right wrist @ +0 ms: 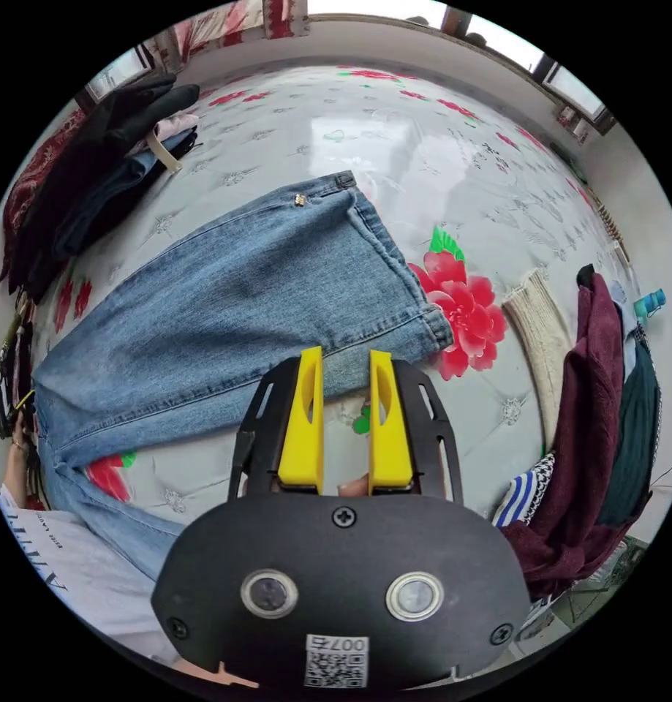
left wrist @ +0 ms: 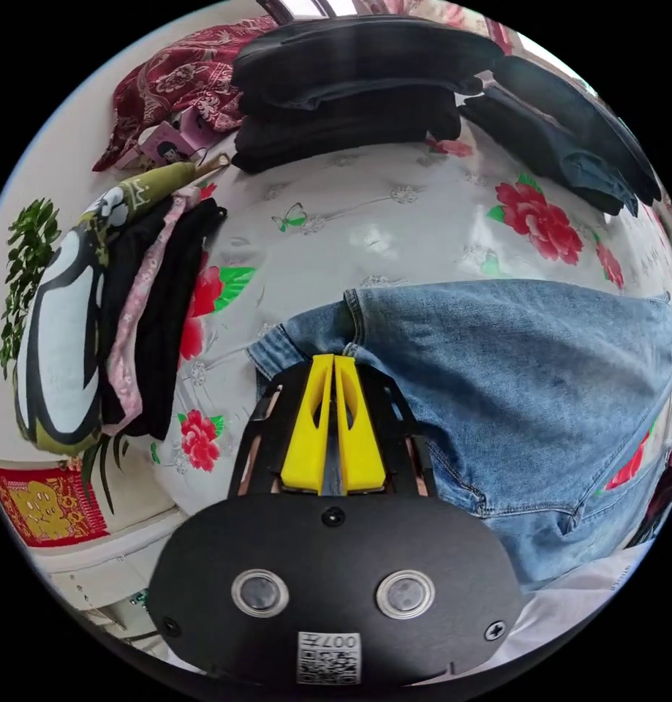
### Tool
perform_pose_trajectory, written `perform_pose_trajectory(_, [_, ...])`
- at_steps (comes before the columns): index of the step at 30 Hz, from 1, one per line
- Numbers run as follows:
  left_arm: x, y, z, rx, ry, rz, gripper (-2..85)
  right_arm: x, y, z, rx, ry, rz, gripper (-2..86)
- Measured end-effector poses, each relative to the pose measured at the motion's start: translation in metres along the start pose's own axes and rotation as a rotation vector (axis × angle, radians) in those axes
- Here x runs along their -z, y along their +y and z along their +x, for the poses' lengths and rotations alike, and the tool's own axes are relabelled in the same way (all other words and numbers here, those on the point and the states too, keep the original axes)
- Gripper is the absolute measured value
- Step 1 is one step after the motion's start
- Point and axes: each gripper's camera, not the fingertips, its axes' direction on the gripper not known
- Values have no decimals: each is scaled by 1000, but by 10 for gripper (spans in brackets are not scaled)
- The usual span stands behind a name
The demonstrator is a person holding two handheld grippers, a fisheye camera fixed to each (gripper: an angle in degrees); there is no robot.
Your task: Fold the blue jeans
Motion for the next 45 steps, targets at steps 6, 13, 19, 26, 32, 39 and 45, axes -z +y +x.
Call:
perform_pose_trajectory(6, [2, -29, 22, -149, 124, 67, -9, 5, 19, 47, -299, 26, -15, 84])
perform_pose_trajectory(13, [36, 52, -48, 55, 172, 149, -7, 70, 50, -58, -50, -124, 316, 69])
perform_pose_trajectory(19, [38, 152, -82, 15, 136, 36, 28, 63, 69, -276, 545, -453, 242, 64])
perform_pose_trajectory(26, [22, 213, -118, 24, 222, -12, 77, 61, 136, -503, 1186, -755, -21, 73])
perform_pose_trajectory(32, [-1, 235, -145, 20, 326, -39, 81, 19, 231, -573, 1480, -647, -340, 75])
perform_pose_trajectory(39, [4, 251, -168, -41, 298, 17, 82, 44, 204, -596, 1472, -536, -175, 65])
perform_pose_trajectory(45, [-11, 267, -185, -91, 368, -14, 85, 57, 153, -659, 1475, -405, 27, 59])
